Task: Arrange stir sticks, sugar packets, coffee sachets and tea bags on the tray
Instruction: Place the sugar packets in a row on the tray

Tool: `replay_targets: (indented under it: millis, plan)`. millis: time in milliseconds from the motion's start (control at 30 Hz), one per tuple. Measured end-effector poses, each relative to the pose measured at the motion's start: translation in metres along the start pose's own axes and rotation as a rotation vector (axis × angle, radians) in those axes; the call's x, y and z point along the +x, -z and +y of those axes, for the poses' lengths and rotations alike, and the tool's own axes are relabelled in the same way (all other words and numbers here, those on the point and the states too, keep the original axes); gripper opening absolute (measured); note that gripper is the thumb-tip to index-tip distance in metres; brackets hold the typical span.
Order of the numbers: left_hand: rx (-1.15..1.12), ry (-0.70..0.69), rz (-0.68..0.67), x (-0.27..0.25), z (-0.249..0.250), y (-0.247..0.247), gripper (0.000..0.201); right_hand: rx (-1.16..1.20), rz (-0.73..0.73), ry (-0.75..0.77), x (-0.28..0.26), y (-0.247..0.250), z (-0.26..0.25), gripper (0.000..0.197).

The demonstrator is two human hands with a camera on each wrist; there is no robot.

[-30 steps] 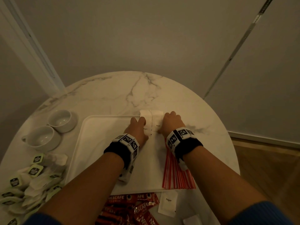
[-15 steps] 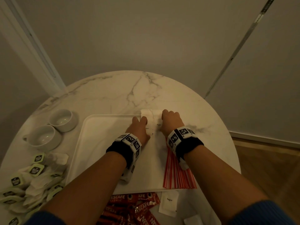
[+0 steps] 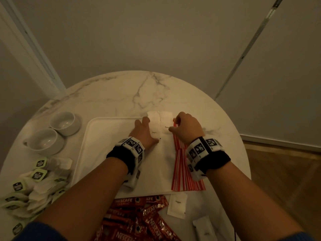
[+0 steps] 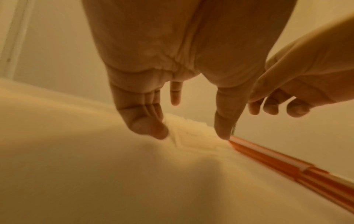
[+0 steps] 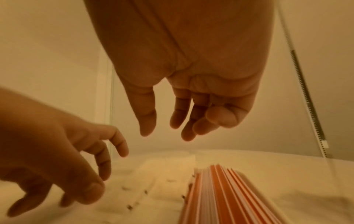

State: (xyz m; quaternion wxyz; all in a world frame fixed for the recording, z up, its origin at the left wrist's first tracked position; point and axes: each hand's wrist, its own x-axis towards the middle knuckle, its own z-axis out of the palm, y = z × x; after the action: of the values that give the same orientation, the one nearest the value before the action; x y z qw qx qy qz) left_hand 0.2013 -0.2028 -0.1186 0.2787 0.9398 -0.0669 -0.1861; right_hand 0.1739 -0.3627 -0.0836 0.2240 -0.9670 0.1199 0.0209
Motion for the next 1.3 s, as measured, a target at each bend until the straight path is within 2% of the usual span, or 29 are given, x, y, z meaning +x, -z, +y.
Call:
replay_targets:
  millis: [67, 167, 233, 300, 367, 467, 533, 600, 700, 767, 900, 967, 1033, 1167, 1300]
  plan:
    - [0.074, -0.049, 0.036, -0.019, 0.001, 0.006, 0.081, 0.091, -0.021, -0.008, -0.030, 0.009, 0.001, 0.023]
    - [0.190, -0.232, 0.048, -0.066, 0.007, 0.010, 0.061, 0.191, -0.104, -0.037, -0.084, 0.018, 0.010, 0.018]
    - [0.231, -0.384, -0.042, -0.102, 0.011, 0.005, 0.044, 0.212, -0.143, -0.076, -0.120, 0.020, 0.023, 0.017]
    - [0.292, -0.534, -0.160, -0.129, 0.014, -0.008, 0.036, 0.177, -0.179, -0.138, -0.152, 0.018, 0.041, 0.018]
    - [0.400, -0.665, -0.265, -0.146, 0.018, -0.026, 0.036, 0.081, -0.230, -0.246, -0.180, 0.013, 0.059, 0.024]
    - [0.631, -0.819, -0.364, -0.153, 0.023, -0.056, 0.046, -0.021, -0.326, -0.423, -0.212, 0.005, 0.074, 0.044]
    - [0.770, -0.883, -0.360, -0.154, 0.024, -0.067, 0.049, -0.052, -0.394, -0.488, -0.230, -0.005, 0.076, 0.056]
    - [0.849, -0.911, -0.318, -0.152, 0.024, -0.074, 0.045, -0.114, -0.401, -0.488, -0.243, -0.018, 0.076, 0.059]
    - [0.887, -0.936, -0.253, -0.148, 0.025, -0.077, 0.040, -0.207, -0.342, -0.478, -0.251, -0.034, 0.073, 0.056]
    - [0.912, -0.970, -0.226, -0.145, 0.026, -0.075, 0.040, -0.145, -0.330, -0.489, -0.248, -0.036, 0.070, 0.050]
    - [0.985, -1.033, -0.246, -0.140, 0.033, -0.069, 0.046, -0.050, -0.304, -0.421, -0.242, -0.025, 0.066, 0.030]
    - [1.031, -1.051, -0.264, -0.138, 0.035, -0.068, 0.049, -0.018, -0.317, -0.309, -0.247, -0.011, 0.062, 0.026]
    - [1.071, -1.084, -0.287, -0.137, 0.035, -0.068, 0.049, 0.006, -0.408, -0.168, -0.259, 0.004, 0.056, 0.030]
    - [1.106, -1.154, -0.311, -0.134, 0.036, -0.067, 0.044, -0.217, -0.629, 0.082, -0.283, -0.001, 0.043, 0.034]
    - [1.043, -1.186, -0.386, -0.131, 0.043, -0.061, 0.034, -0.332, -0.648, 0.067, -0.289, -0.028, 0.046, 0.033]
